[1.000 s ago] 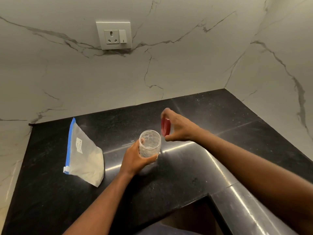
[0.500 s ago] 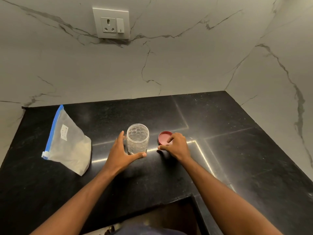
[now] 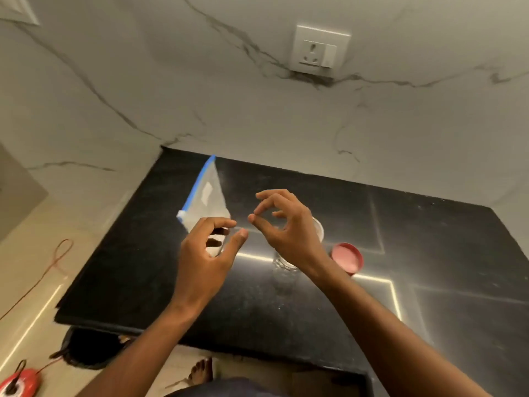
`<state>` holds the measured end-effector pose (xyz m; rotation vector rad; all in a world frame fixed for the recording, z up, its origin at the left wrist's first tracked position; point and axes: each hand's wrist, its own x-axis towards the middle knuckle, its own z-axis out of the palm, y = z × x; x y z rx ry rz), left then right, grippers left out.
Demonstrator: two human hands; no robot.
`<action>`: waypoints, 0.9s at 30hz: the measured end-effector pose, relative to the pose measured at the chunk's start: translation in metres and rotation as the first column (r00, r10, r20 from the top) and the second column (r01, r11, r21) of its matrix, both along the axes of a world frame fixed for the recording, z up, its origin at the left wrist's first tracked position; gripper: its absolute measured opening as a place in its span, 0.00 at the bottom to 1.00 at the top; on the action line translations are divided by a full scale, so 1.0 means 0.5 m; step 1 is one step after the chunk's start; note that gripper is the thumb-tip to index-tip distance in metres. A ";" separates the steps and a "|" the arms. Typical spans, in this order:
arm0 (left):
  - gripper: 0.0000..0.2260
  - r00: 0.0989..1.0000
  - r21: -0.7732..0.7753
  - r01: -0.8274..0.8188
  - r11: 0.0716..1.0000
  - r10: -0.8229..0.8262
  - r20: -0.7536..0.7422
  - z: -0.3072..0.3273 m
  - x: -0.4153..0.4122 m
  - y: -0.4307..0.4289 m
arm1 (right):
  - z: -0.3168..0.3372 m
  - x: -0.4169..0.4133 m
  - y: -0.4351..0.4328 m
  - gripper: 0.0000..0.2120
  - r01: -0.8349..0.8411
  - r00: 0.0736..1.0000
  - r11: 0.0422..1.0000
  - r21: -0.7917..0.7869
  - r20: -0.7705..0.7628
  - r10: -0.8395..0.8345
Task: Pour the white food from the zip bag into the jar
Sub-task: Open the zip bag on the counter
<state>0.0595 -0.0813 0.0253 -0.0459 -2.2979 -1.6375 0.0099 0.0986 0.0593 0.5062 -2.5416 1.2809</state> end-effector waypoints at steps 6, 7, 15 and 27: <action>0.18 0.953 0.029 -0.301 0.953 0.300 0.052 -0.014 0.049 -0.104 | 0.051 -0.055 -0.143 0.13 -0.324 0.945 0.895 0.308 0.067 0.319; 0.20 0.948 0.036 -0.312 0.949 0.309 0.072 -0.014 0.047 -0.114 | 0.057 -0.064 -0.161 0.15 -0.360 0.930 0.855 0.374 0.073 0.360; 0.15 0.955 0.010 -0.296 0.955 0.296 0.011 -0.007 0.007 -0.125 | 0.096 -0.103 -0.225 0.15 -0.484 0.844 0.556 0.675 0.194 0.499; 0.15 0.938 -0.164 -0.347 0.924 0.342 -0.055 -0.018 -0.027 -0.126 | 0.125 -0.132 -0.238 0.15 -0.541 0.807 0.424 0.726 0.308 0.503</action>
